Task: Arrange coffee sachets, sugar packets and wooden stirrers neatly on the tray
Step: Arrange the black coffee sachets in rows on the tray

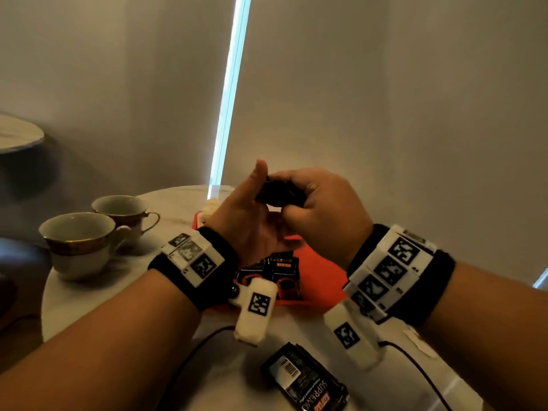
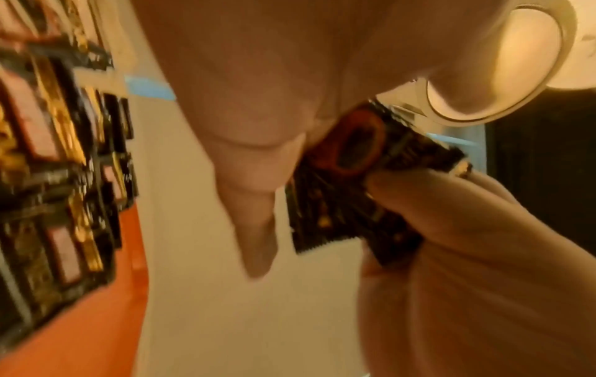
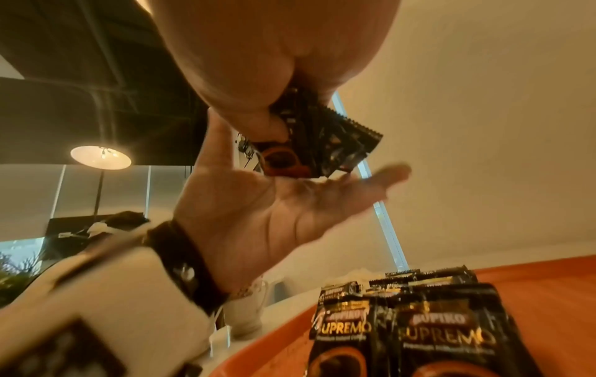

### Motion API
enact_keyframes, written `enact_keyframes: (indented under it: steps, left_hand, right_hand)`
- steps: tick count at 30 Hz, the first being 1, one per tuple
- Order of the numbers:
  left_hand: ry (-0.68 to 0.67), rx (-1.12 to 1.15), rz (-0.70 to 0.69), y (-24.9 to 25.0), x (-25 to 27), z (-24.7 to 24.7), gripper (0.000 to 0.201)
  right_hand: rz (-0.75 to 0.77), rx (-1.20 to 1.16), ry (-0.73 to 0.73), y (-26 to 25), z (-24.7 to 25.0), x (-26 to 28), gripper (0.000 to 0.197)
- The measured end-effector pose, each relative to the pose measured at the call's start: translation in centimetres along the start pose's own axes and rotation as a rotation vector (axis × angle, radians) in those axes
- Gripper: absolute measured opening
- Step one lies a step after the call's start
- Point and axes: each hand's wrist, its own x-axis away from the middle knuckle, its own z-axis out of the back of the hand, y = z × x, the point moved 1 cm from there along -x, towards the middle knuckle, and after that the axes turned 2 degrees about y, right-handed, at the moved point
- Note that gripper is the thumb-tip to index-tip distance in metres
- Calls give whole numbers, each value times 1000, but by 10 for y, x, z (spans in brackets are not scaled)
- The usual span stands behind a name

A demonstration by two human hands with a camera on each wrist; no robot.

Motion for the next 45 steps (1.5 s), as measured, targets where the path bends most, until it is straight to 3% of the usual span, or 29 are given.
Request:
enact_keyframes:
  steps: [2, 3, 8, 12, 15, 16, 18, 21, 23, 26, 29, 31, 33, 36, 39, 45]
  left_hand:
    - [54, 5, -88, 2, 1, -8, 56]
    - [58, -3, -109, 3, 2, -10, 50]
    - [30, -42, -69, 6, 4, -11, 45]
    - [78, -40, 18, 5, 3, -5, 36]
    - [-5, -45, 85, 5, 6, -6, 23]
    - [-26, -49, 73, 4, 7, -7, 24]
    - [-74, -18, 21, 1, 8, -8, 25]
    - [-110, 1, 1, -2, 7, -7, 31]
    - [-114, -15, 19, -1, 6, -7, 33]
    - [-66, -65, 44, 4, 6, -2, 26]
    - [169, -52, -8, 10, -4, 15, 34]
    - [312, 7, -123, 16, -10, 27, 37]
    - [367, 131, -223, 18, -16, 37, 39]
    - [363, 187, -201, 18, -15, 39, 31]
    - [345, 124, -127, 16, -15, 39, 45]
    - [363, 113, -89, 14, -13, 40, 45]
  right_hand:
    - [19, -4, -12, 1, -10, 4, 50]
    - [17, -31, -16, 2, -13, 6, 49]
    - [-110, -234, -55, 14, -14, 8, 71]
    - [-90, -158, -22, 26, -10, 7, 94]
    - [-137, -113, -182, 24, -8, 5, 109]
    - [-167, -166, -254, 22, -7, 4, 107]
    - [-163, -228, -311, 18, -4, 4, 85]
    - [-105, -221, -230, 15, -5, 5, 55]
    - [-113, -222, -231, 17, -7, 7, 54]
    - [-139, -151, -226, 21, -2, 15, 72]
    - [-180, -53, -205, 25, 9, 26, 68]
    - [-188, -75, -375, 26, 17, 35, 46]
    - [-148, 3, -714, 21, 15, 49, 34]
    - [-108, 174, -1117, 11, 0, 71, 56]
    - [-76, 247, -1201, 7, -13, 83, 60]
    - [-173, 351, -1222, 12, -14, 91, 59]
